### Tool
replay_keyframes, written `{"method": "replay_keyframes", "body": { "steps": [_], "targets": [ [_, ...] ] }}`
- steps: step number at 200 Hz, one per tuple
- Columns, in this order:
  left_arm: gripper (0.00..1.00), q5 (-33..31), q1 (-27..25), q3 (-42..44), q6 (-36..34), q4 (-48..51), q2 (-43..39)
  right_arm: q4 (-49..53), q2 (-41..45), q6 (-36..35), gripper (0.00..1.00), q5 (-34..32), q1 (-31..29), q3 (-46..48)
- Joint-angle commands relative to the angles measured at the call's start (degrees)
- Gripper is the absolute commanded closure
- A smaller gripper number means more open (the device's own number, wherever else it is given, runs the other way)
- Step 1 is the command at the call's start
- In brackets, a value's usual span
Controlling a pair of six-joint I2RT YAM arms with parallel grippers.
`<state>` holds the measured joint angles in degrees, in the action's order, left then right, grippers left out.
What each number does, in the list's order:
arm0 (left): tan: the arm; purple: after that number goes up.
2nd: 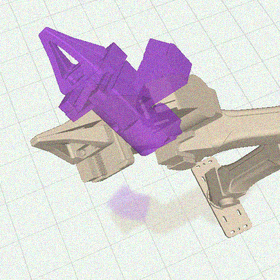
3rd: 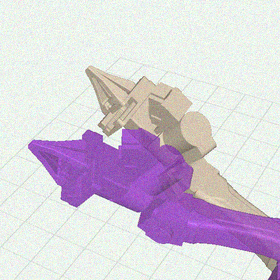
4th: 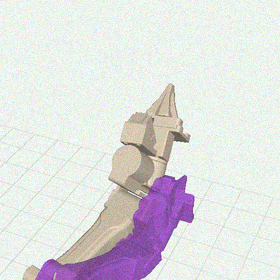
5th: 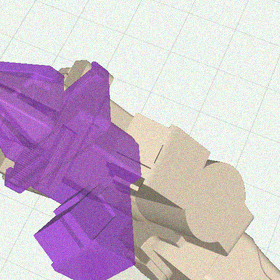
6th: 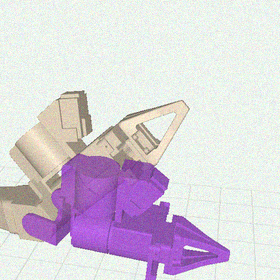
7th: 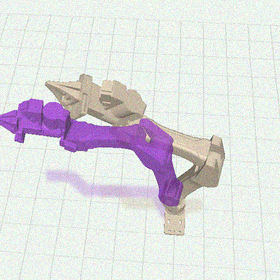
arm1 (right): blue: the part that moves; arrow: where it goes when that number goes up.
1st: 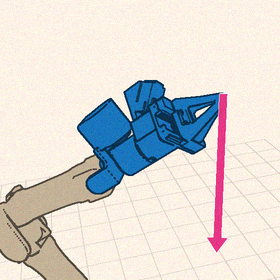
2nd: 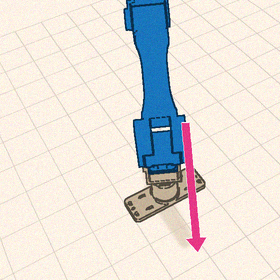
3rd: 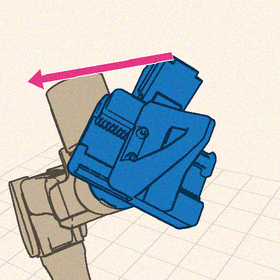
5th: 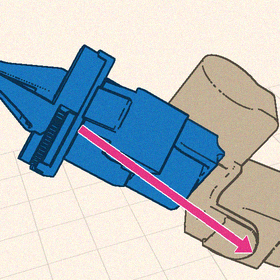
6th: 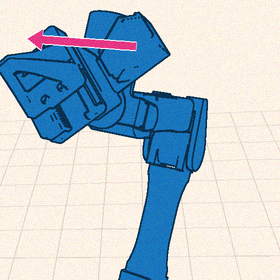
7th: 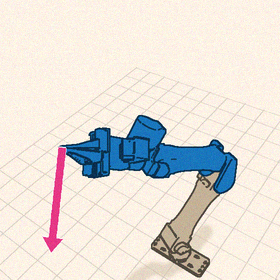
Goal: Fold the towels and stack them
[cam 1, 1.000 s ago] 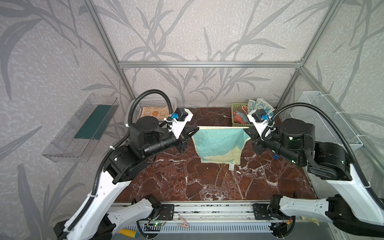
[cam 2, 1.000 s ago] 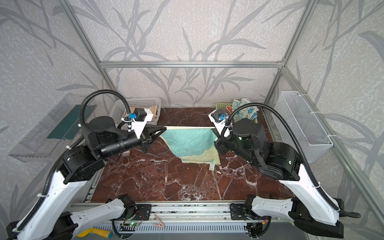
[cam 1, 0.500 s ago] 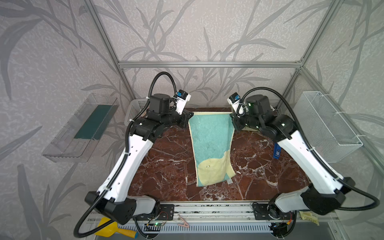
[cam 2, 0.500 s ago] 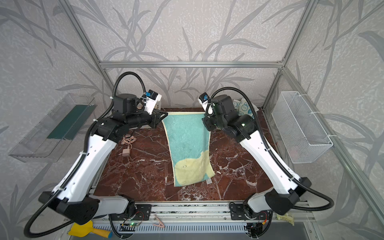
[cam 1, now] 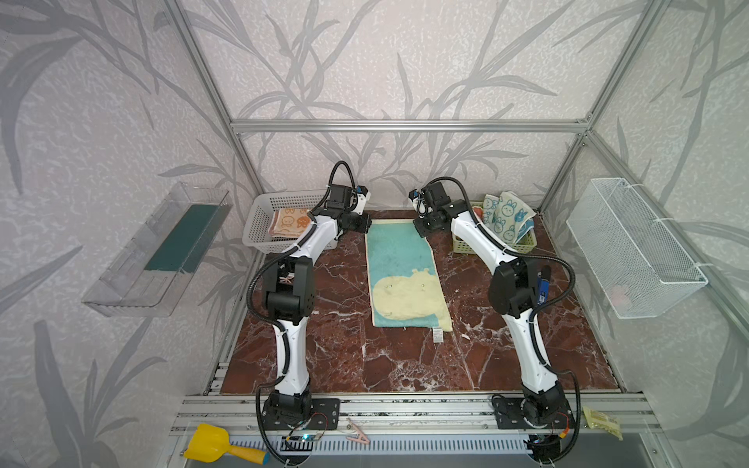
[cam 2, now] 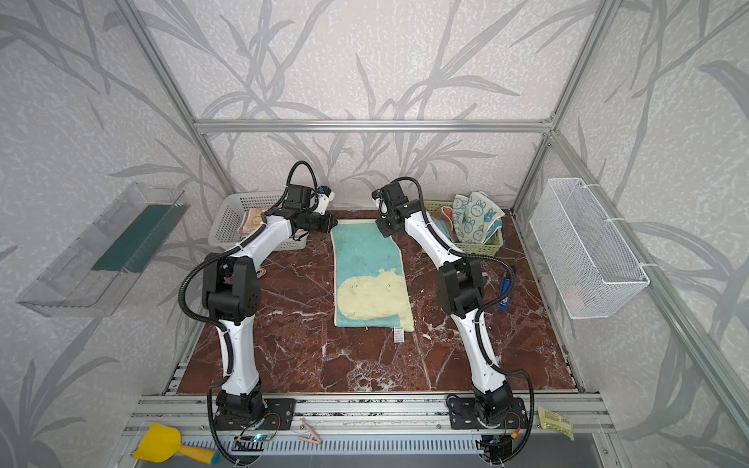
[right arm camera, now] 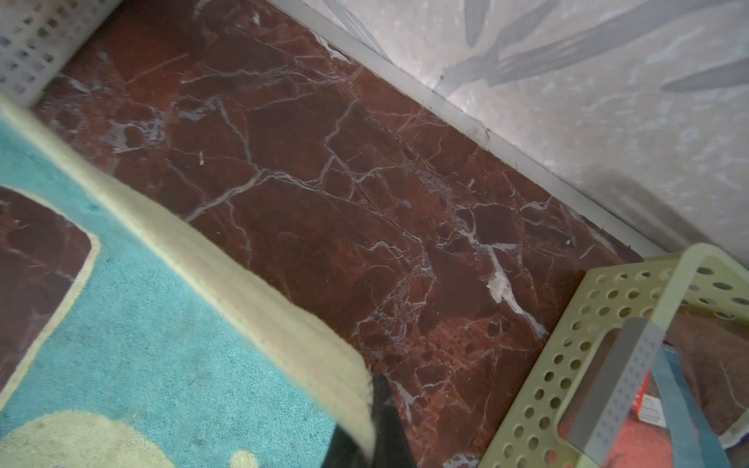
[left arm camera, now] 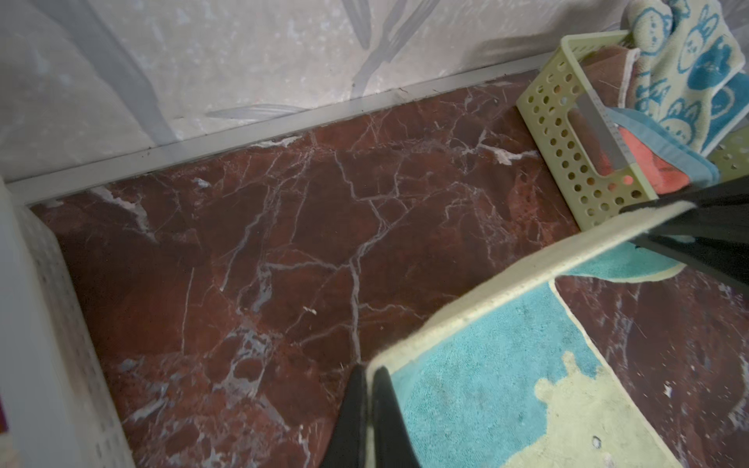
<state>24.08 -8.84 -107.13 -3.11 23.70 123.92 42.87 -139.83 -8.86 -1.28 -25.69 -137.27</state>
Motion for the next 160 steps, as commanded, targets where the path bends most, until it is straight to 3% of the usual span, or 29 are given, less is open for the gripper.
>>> {"method": "replay_keyframes", "body": {
  "steps": [1,31,57,87,116,160],
  "targets": [
    [1.0,-1.5,1.6,-4.1,-2.0,-1.7,0.5,5.6,-2.0,-0.9,1.0,-4.0,0.9,-8.1],
    [1.0,-1.0,2.0,-6.1,-2.4,-1.4,-0.4,6.5,-0.5,-1.1,1.0,-5.6,0.8,-10.8],
    [1.0,0.4,1.4,-3.2,-2.5,-1.9,-7.8,7.5,7.5,-1.1,1.0,-7.2,0.1,-7.0],
    [1.0,-0.9,-0.9,5.1,-4.9,-1.9,-21.6,2.9,24.2,-1.9,1.0,-10.3,-2.7,9.1],
    [1.0,-6.1,-5.1,13.9,-8.2,-0.5,-37.1,-4.7,43.5,-2.5,1.0,-12.9,-6.9,27.6],
    [1.0,-12.4,-12.9,21.8,-9.7,5.1,-58.6,-0.1,64.9,-2.7,1.0,-19.6,-15.6,35.5]
  ]
}}
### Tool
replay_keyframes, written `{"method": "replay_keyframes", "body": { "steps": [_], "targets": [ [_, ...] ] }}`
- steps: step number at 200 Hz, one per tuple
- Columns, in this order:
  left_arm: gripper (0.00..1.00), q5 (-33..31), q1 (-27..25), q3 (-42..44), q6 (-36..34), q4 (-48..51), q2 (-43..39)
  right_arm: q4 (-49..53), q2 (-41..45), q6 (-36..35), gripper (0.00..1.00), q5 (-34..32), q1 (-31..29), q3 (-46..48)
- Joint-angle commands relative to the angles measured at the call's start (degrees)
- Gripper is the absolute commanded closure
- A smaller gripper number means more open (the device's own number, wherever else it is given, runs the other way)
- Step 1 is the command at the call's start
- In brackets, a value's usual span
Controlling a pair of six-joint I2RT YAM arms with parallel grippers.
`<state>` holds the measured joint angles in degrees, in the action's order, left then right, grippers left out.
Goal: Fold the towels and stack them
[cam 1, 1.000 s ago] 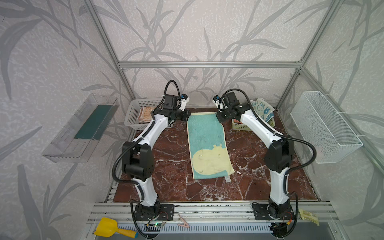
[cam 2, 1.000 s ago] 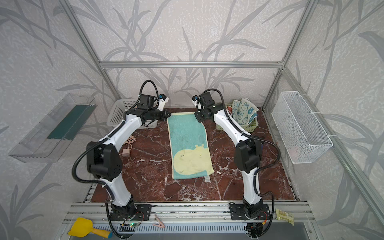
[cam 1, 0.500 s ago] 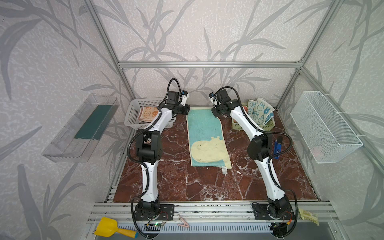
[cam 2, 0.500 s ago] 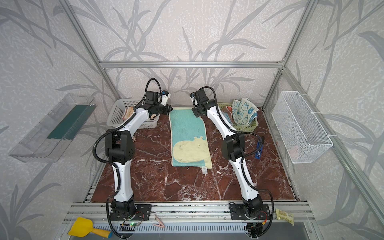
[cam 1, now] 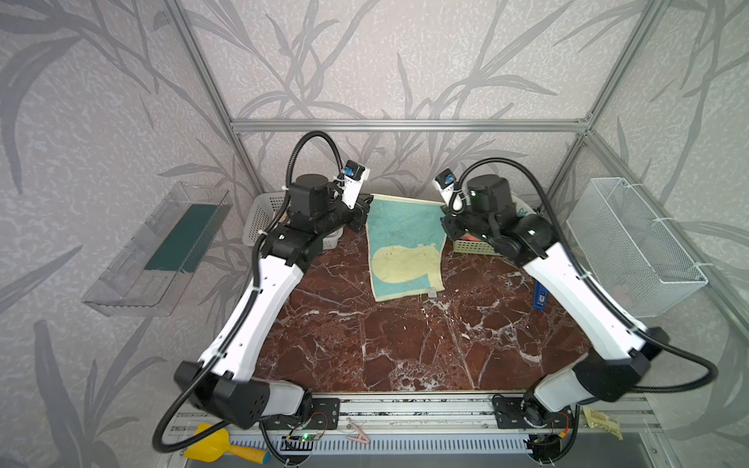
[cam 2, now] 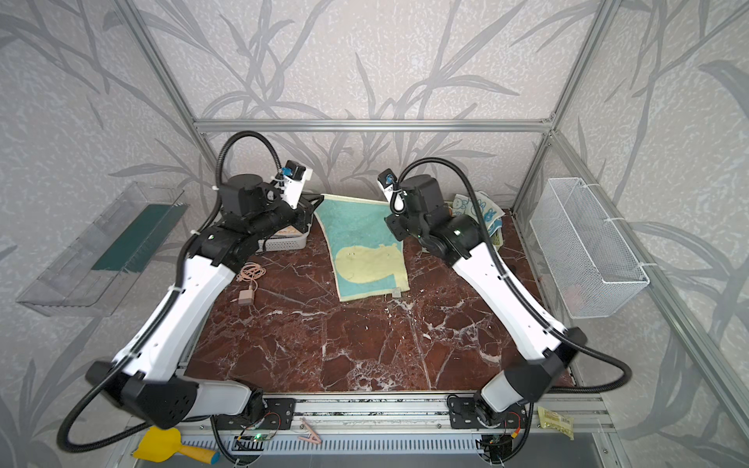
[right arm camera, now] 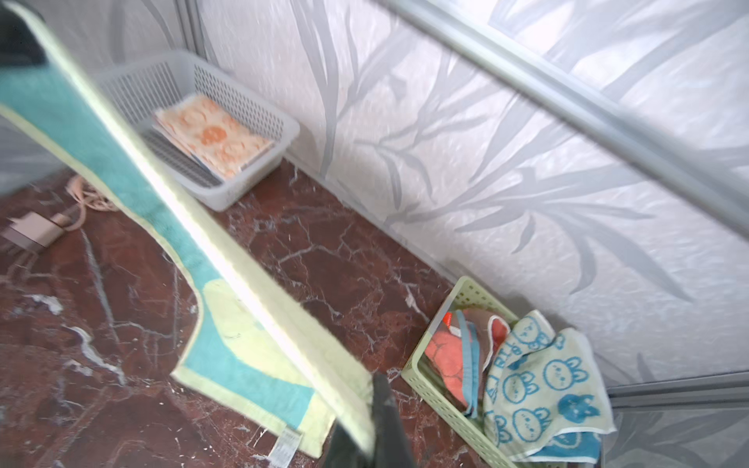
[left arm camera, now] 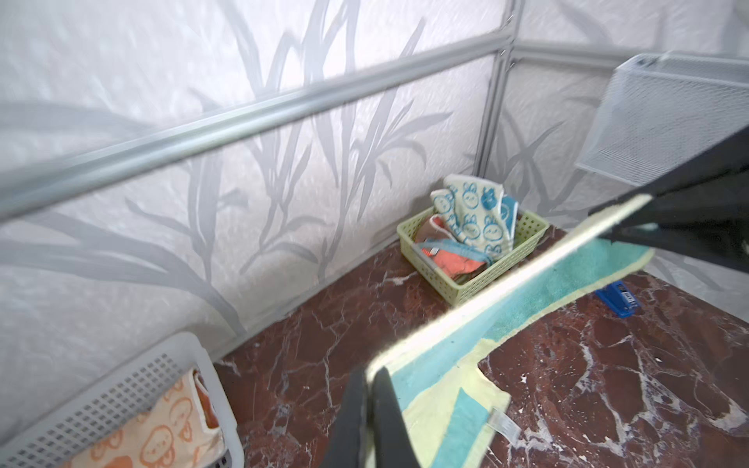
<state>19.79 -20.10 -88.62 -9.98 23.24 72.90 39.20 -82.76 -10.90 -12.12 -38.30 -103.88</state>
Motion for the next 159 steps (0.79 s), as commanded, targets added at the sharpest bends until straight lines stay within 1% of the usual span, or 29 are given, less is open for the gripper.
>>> {"method": "replay_keyframes", "body": {
  "steps": [1,24,37,55,73,86,100,111,122,134,143,159],
  "targets": [
    [1.0,-8.2,-1.8,3.4,-2.9,5.7,-8.0,3.7,8.2,-0.7,1.0,-9.1,-3.2,2.1],
    [1.0,-9.5,-3.7,3.5,-1.9,9.2,-15.3,7.9,13.6,-1.1,1.0,-14.6,-9.2,0.6],
    [1.0,-9.5,-4.0,2.4,-1.2,10.7,-17.3,10.2,14.8,-0.4,1.0,-15.5,-11.0,-0.9],
    [1.0,-9.1,-3.9,-0.4,-0.5,13.1,-16.7,12.9,14.1,1.6,1.0,-14.3,-11.2,-3.2],
    [1.0,-10.2,-3.9,-3.1,0.6,14.8,-12.9,14.0,10.5,1.2,1.0,-13.9,-10.9,-5.1],
    [1.0,-12.1,-3.6,-4.3,0.7,15.6,-8.8,13.3,7.1,0.6,1.0,-12.0,-8.5,-5.4],
    [1.0,-11.8,-1.8,-4.7,1.3,15.8,-3.8,13.0,2.8,1.6,1.0,-5.3,-3.0,-5.7],
    [1.0,-9.4,1.2,-4.3,2.9,14.7,0.2,11.8,-1.4,2.6,1.0,0.1,1.4,-5.3],
    [1.0,-6.7,4.4,-2.7,4.2,12.0,4.2,9.4,-5.7,2.7,1.0,3.3,4.4,-4.6],
    [1.0,-5.6,6.8,-0.9,4.7,8.2,8.3,5.9,-10.9,2.3,1.0,5.8,6.5,-3.8],
    [1.0,-5.4,7.9,0.2,4.5,5.2,11.5,3.2,-14.7,1.9,1.0,8.0,7.9,-3.9],
    [1.0,-5.3,8.9,1.2,3.7,-0.6,17.8,-0.9,-24.2,1.5,1.0,10.8,9.7,-5.5]
  ]
}}
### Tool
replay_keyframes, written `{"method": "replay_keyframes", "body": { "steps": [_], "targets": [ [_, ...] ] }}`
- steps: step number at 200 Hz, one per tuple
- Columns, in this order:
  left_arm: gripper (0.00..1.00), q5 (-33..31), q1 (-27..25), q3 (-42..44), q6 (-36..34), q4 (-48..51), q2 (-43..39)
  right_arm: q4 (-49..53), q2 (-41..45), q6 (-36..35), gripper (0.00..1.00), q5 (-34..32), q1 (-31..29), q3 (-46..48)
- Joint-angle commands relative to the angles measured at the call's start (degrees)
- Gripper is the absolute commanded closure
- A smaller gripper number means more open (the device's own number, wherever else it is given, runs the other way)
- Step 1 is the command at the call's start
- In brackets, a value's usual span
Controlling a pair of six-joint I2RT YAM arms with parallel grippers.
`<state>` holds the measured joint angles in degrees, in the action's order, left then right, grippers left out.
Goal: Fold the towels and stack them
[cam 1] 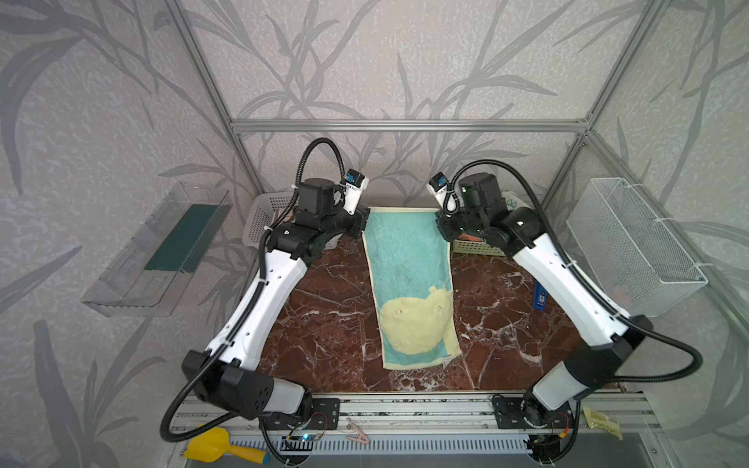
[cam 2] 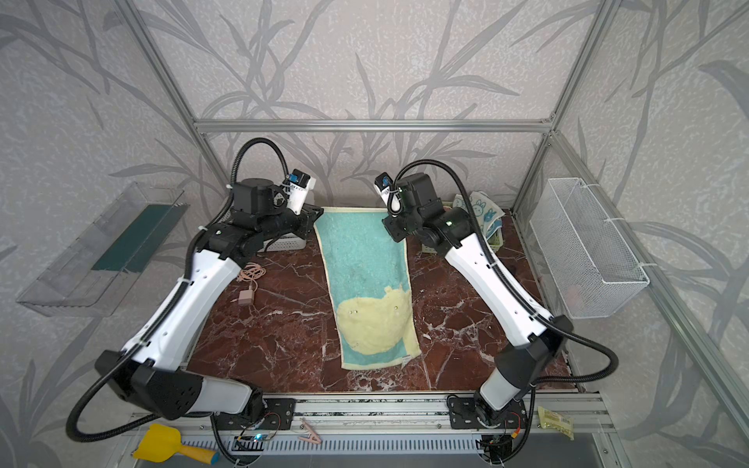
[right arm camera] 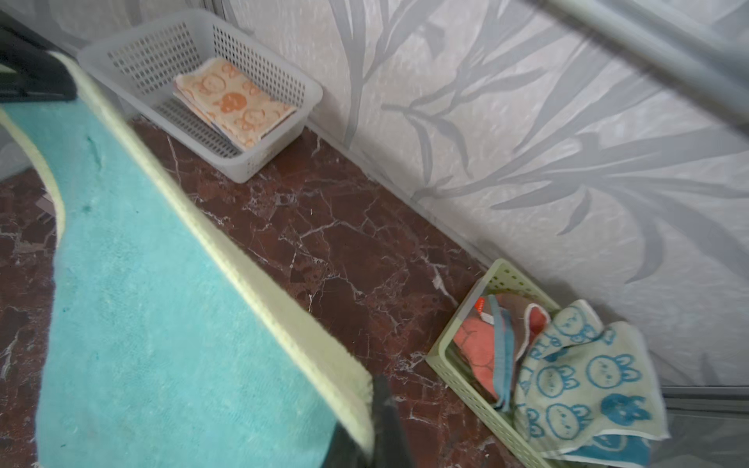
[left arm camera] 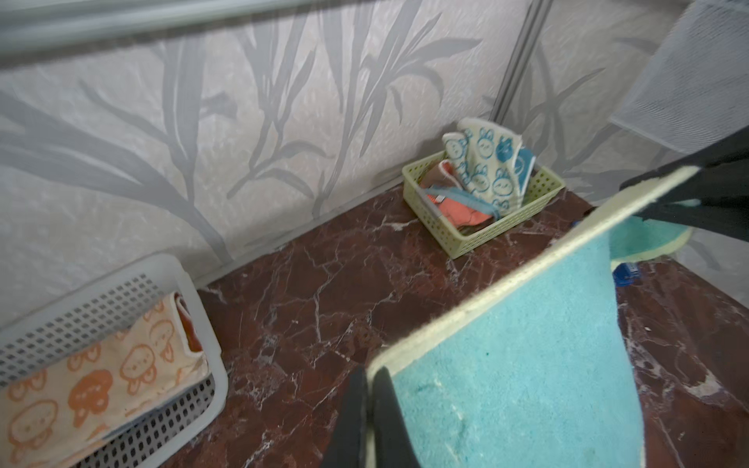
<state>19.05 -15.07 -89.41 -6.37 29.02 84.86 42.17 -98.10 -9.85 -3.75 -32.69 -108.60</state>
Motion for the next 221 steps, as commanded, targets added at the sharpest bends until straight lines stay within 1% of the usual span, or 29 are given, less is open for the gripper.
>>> {"method": "replay_keyframes", "body": {
  "steps": [1,12,20,34,50,71,80,88,98,108,143,159,171,181,198,221],
  "targets": [
    [1.0,-4.6,3.9,2.0,0.1,-6.8,6.4,-4.1,-9.4,0.4,1.0,2.5,4.2,-1.0],
    [1.0,-4.2,4.4,1.4,-0.4,-10.2,11.1,-4.9,-15.9,0.2,1.0,2.9,4.9,-4.6],
    [1.0,-4.0,4.8,-0.6,-0.8,-11.1,15.0,-4.1,-20.7,0.0,1.0,3.1,5.5,-8.2],
    [1.0,-3.1,5.4,-5.4,-1.0,-10.6,21.7,-0.8,-28.8,-0.1,1.0,2.0,5.8,-17.5],
    [1.0,-1.5,6.0,-10.5,-1.0,-9.9,27.3,5.6,-37.0,-0.3,1.0,1.1,6.0,-29.9],
    [1.0,-0.3,6.5,-13.7,-1.2,-9.8,30.3,13.6,-45.0,-0.4,1.0,0.5,6.1,-44.9],
    [1.0,0.1,6.5,-13.6,-1.4,-9.8,30.3,15.7,-46.6,-0.4,1.0,0.6,6.1,-48.4],
    [1.0,0.5,6.5,-12.9,-1.6,-9.6,29.9,16.9,-46.8,-0.5,1.0,0.7,6.1,-49.3],
    [1.0,1.3,6.6,-10.7,-1.8,-9.9,28.7,17.0,-45.7,-0.6,1.0,0.8,6.1,-47.6],
    [1.0,1.9,6.6,-7.3,-1.9,-11.1,26.7,15.7,-43.2,-0.9,1.0,0.9,6.1,-42.8],
    [1.0,3.3,6.6,5.8,-1.6,-15.7,17.9,2.9,-29.2,-1.6,1.0,2.4,6.1,-17.0],
    [1.0,3.4,6.7,10.3,-1.2,-16.9,14.5,-2.1,-23.5,-1.8,1.0,2.7,6.1,-7.4],
    [1.0,3.7,6.7,12.1,-0.5,-17.3,13.0,-5.7,-20.2,-2.5,1.0,3.1,6.1,-1.1],
    [1.0,4.5,6.7,12.4,0.3,-16.3,12.1,-6.3,-18.1,-2.8,1.0,3.3,6.1,1.9],
    [1.0,5.3,6.3,13.8,1.6,-15.6,9.8,-5.0,-15.6,-3.4,1.0,3.1,6.1,4.2],
    [1.0,4.9,6.1,18.8,3.4,-18.0,4.5,-3.0,-12.8,-4.4,1.0,3.6,6.1,6.3]
  ]
}}
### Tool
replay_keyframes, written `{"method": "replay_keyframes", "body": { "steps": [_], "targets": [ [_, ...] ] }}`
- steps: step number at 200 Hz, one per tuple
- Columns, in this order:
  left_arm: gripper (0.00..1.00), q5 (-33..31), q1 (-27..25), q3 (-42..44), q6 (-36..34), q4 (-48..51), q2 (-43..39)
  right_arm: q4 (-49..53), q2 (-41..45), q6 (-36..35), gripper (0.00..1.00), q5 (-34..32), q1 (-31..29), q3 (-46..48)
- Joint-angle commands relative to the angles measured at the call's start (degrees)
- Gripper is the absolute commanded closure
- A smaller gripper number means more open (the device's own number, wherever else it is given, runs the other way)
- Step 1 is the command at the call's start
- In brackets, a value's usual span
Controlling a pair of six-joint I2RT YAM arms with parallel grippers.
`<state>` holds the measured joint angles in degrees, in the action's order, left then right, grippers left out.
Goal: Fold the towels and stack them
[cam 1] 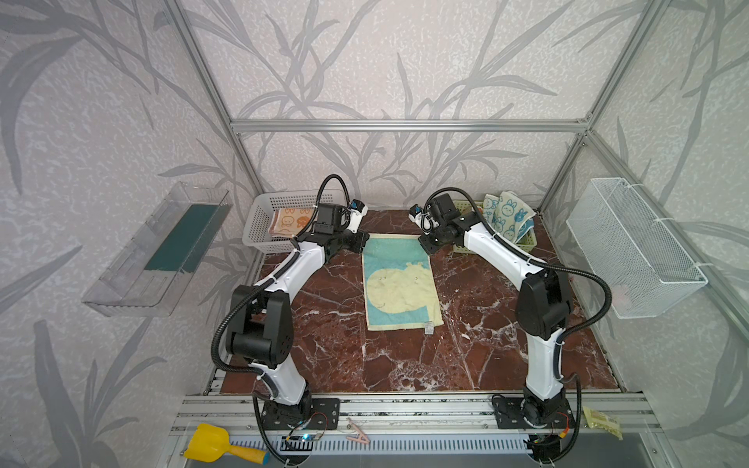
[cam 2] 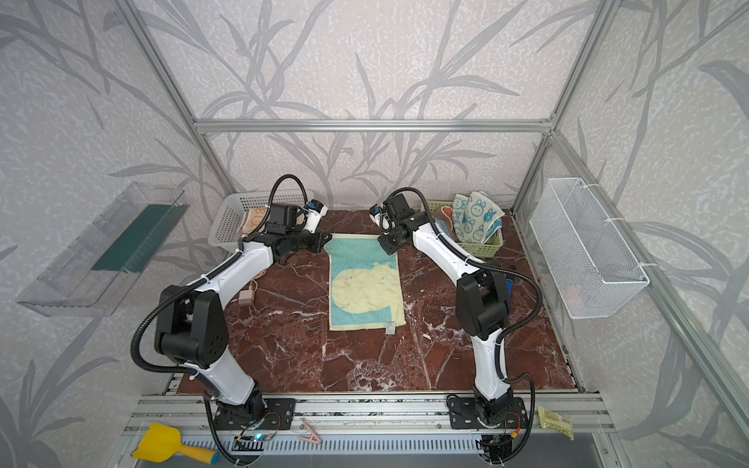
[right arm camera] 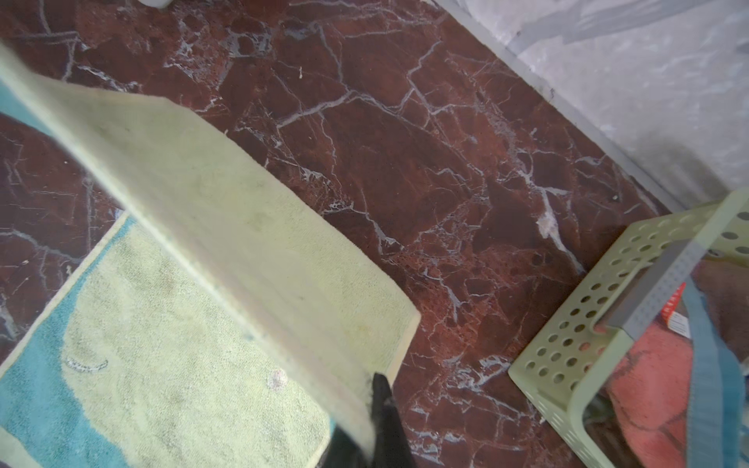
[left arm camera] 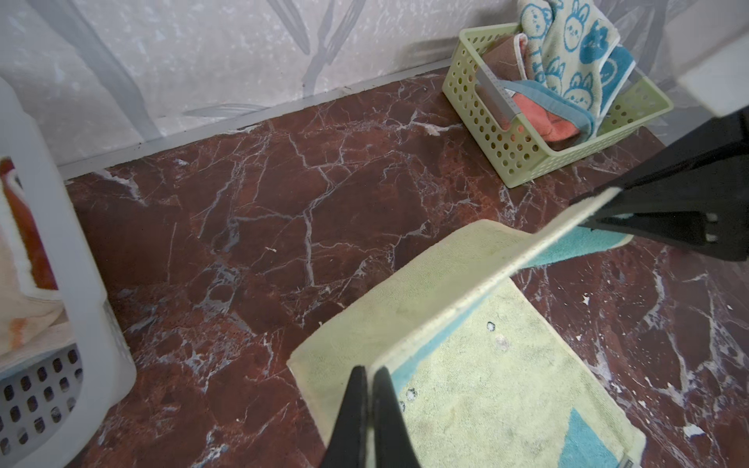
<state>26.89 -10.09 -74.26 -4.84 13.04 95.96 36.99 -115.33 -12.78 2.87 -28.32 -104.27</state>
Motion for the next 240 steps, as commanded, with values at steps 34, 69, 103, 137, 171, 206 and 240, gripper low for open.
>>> {"method": "replay_keyframes", "body": {
  "steps": [34,69,103,137,171,206,240],
  "targets": [
    [1.0,-3.0,0.8,9.5,4.4,0.4,-9.7,3.8,6.8,-1.9,1.0,-1.6,1.8,5.8],
    [1.0,-4.2,-1.2,18.6,8.3,-0.5,-14.4,5.3,9.1,-0.9,1.0,0.6,1.8,11.1],
    [1.0,-6.4,-3.9,25.1,10.3,-0.7,-16.7,2.9,13.1,0.8,1.0,3.5,1.8,19.6],
    [1.0,-7.7,-5.5,28.8,11.7,-2.5,-17.8,-0.7,16.2,3.8,1.0,6.7,1.7,28.9],
    [1.0,-9.7,-5.9,29.8,11.7,-1.5,-19.4,-1.2,19.1,4.7,1.0,7.4,1.2,32.6],
    [1.0,-9.7,-6.0,30.8,13.5,-0.6,-19.7,-1.5,20.8,5.0,1.0,8.0,0.6,36.1],
    [1.0,-11.0,-6.1,32.5,17.1,1.5,-19.9,-2.1,20.4,6.5,1.0,8.3,-0.9,39.2]
  ]
}}
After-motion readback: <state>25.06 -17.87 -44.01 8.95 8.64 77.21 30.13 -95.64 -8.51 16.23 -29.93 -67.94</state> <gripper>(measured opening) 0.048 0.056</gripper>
